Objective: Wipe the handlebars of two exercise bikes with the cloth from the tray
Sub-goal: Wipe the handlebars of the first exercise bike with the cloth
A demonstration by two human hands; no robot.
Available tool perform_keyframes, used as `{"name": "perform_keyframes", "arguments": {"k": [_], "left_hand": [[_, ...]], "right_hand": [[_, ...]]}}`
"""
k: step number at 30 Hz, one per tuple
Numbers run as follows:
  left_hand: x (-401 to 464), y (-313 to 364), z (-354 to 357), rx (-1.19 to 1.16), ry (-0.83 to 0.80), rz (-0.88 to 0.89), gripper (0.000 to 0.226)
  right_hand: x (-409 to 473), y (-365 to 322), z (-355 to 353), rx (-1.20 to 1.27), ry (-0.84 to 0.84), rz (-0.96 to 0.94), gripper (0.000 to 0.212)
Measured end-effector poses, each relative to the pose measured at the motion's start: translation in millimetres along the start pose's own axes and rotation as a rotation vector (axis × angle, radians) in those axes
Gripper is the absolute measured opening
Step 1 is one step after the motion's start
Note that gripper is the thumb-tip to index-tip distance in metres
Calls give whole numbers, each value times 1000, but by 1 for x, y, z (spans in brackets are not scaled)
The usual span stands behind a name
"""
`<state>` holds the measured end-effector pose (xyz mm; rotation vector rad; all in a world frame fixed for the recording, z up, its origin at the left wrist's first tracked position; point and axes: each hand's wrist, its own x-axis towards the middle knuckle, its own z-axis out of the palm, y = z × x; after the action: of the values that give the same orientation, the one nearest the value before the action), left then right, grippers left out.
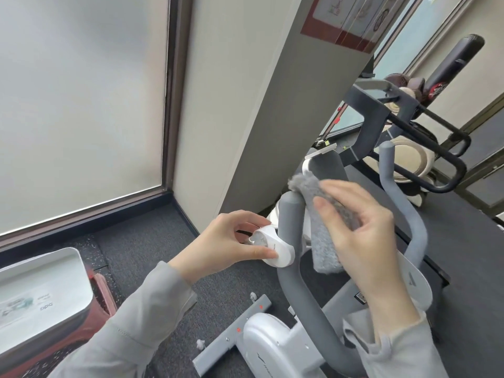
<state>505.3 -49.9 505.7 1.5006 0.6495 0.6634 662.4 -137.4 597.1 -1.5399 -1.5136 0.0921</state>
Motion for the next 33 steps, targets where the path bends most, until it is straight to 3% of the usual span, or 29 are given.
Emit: {"name": "perform_keyframes", "arguments": {"k": [3, 8, 16, 22, 28, 33], "left_hand": [[1, -2, -5, -12, -31, -7, 41], [4, -2, -8, -51, -60, 6, 47], [2, -4, -9, -52, -91, 33, 55], [1, -3, -9, 36, -69, 19, 51], [-9, 26, -1, 323, 176, 322, 53], [-8, 40, 14, 373, 161, 420, 51]], "right_hand": [[7, -13, 22, -252, -99, -261, 19], [-11, -5, 22, -363, -159, -357, 21], [-53, 1, 23, -260, -113, -216, 19], [-37, -9, 18, -262, 189, -193, 19], [-58, 1, 36, -261, 232, -12, 25], [-99, 11, 33, -277, 172, 123, 24]]}}
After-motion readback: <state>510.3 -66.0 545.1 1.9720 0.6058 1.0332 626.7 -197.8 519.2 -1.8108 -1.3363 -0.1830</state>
